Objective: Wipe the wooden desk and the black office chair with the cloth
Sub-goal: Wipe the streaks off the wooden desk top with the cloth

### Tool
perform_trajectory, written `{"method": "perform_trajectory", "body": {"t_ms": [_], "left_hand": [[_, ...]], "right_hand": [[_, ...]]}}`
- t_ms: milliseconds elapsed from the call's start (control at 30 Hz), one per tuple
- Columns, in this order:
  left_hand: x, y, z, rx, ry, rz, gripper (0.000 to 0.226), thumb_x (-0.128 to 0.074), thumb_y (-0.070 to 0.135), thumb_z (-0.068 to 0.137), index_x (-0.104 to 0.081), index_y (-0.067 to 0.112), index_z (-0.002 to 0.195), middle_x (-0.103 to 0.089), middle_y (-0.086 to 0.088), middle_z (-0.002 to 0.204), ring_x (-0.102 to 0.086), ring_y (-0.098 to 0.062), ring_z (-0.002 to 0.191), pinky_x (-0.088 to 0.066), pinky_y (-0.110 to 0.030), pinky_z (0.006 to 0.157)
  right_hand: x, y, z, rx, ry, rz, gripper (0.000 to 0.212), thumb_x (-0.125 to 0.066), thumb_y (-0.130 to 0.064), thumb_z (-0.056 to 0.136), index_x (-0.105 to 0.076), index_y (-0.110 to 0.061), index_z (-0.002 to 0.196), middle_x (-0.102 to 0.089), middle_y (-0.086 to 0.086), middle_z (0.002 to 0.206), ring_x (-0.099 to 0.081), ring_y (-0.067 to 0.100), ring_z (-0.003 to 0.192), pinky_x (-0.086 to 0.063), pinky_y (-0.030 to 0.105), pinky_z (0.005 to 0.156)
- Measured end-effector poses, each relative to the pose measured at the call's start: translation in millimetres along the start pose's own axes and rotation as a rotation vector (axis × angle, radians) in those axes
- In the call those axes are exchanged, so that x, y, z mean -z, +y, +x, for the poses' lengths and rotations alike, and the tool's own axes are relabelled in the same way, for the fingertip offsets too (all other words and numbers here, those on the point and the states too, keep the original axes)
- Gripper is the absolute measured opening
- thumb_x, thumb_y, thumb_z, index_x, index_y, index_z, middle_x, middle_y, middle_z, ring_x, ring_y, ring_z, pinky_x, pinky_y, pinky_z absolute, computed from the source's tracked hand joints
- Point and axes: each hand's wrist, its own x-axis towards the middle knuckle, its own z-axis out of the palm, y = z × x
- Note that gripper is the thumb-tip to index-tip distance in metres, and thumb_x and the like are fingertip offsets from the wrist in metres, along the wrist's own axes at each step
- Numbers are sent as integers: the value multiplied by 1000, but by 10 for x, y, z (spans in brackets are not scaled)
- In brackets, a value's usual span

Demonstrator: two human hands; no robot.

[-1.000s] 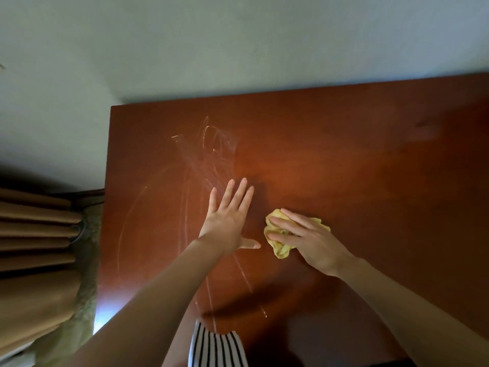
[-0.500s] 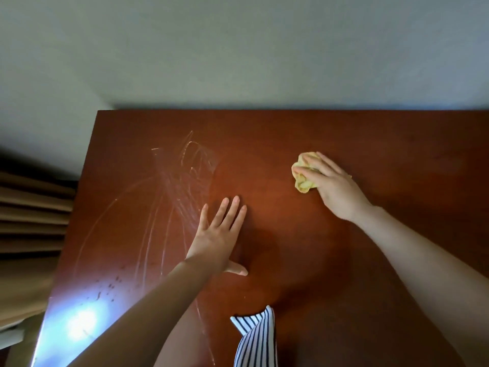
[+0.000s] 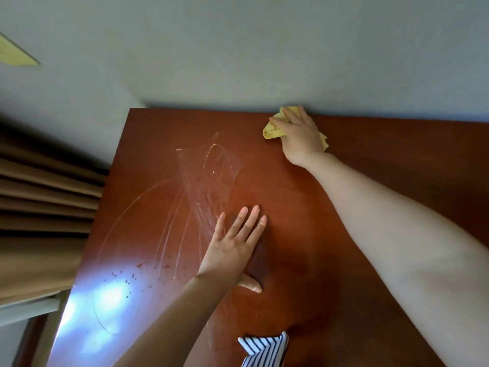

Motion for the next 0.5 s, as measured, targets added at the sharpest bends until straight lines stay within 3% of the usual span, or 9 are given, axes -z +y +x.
{"method": "perform_trajectory", "body": {"t_ms": [267, 433, 500], "left_hand": [[-9, -36, -2, -11, 23, -16, 135, -59, 78, 64, 40, 20, 136, 50, 0, 136, 48, -22, 123, 26, -42, 106], [7, -116, -32, -75, 40, -42, 128, -55, 79, 67, 33, 22, 141, 41, 0, 143, 38, -20, 132, 26, -41, 106], [-16, -156, -96, -124, 60, -75, 120, -51, 79, 71, 22, 22, 147, 34, 2, 149, 33, -17, 136, 26, -38, 107]], "right_hand": [[-300, -627, -346, 395, -147, -30, 57, -37, -3, 96, -37, -36, 143, -17, -8, 157, -3, 22, 146, -12, 38, 116], [-248, -574, -745, 422, -259, -28, 61, -41, 1, 95, -37, -37, 142, -17, -11, 157, -2, 18, 147, -18, 35, 114], [-226, -564, -955, 378, -278, -22, 61, -41, 1, 94, -36, -37, 143, -16, -11, 157, -2, 17, 147, -18, 35, 114]]}}
